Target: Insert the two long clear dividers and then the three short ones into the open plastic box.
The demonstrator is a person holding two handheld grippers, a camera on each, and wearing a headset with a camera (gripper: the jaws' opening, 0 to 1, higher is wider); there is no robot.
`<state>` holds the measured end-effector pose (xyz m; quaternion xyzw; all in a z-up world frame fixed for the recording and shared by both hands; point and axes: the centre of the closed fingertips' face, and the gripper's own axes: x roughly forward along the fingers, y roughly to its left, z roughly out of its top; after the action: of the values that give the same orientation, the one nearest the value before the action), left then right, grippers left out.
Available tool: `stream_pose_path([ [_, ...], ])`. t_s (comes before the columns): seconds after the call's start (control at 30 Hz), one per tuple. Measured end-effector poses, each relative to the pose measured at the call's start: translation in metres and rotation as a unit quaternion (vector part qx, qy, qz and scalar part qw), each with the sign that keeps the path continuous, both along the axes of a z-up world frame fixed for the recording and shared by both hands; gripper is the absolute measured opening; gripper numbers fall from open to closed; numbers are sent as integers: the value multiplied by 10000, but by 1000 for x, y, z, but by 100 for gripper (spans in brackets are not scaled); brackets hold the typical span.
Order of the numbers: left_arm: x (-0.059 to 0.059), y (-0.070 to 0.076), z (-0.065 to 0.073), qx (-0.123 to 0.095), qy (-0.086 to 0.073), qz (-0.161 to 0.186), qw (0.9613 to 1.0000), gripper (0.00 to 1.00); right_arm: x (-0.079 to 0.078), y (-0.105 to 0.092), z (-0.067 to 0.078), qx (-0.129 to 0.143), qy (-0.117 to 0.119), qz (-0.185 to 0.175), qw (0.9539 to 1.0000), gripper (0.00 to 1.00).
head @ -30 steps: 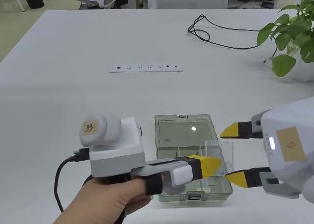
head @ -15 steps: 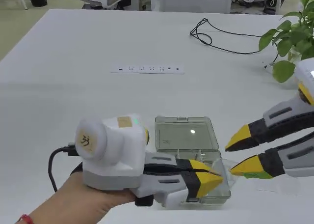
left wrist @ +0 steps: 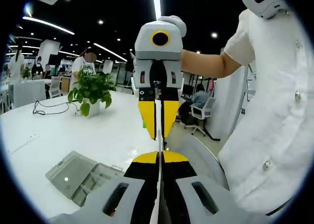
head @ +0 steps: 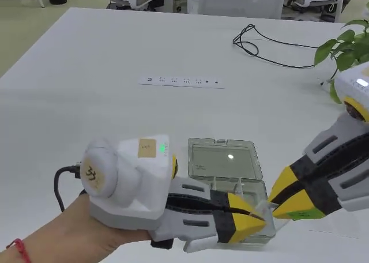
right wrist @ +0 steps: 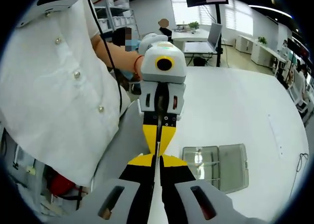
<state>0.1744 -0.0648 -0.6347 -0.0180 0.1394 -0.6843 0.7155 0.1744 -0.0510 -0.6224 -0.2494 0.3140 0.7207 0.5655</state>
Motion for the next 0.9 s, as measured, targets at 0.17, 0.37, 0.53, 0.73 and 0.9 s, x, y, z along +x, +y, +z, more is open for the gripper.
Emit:
stream_pose_path([
  [0.17, -1, 2, -1, -7, -17, 31, 10000, 0, -3, 3, -1, -8, 56, 113, 9999, 3],
  [0.37, 0, 5, -2, -12, -65, 82, 9999, 0, -2, 4, -2, -18, 106, 130, 9999, 3],
  [0.53, 0, 7, -3, -33, -61, 144, 9999, 0, -2, 6, -3, -16, 83, 142, 9999, 2],
  [0.73, 1, 11, -5, -40, -17, 240, 9997, 0, -2, 8, -5, -47, 57, 144, 9999, 2],
  [0.9, 4, 16, -6, -63, 33, 379, 9993, 0, 0, 9, -5, -34, 25, 115, 9999, 2],
])
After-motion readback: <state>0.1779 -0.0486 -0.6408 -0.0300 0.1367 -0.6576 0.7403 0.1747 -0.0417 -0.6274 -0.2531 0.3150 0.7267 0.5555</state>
